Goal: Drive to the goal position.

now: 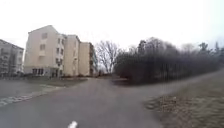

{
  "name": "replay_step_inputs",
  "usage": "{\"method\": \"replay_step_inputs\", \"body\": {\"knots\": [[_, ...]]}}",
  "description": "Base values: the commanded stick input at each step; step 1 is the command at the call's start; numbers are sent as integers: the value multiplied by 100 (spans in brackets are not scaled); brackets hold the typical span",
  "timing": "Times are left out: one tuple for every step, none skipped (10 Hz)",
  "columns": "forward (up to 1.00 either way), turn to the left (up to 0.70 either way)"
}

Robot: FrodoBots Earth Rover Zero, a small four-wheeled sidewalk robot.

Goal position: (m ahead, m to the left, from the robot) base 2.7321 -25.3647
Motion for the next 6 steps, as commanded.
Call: {"method": "replay_step_inputs", "body": {"knots": [[100,3],[100,3],[100,3],[100,-3],[100,-20],[100,-37]]}}
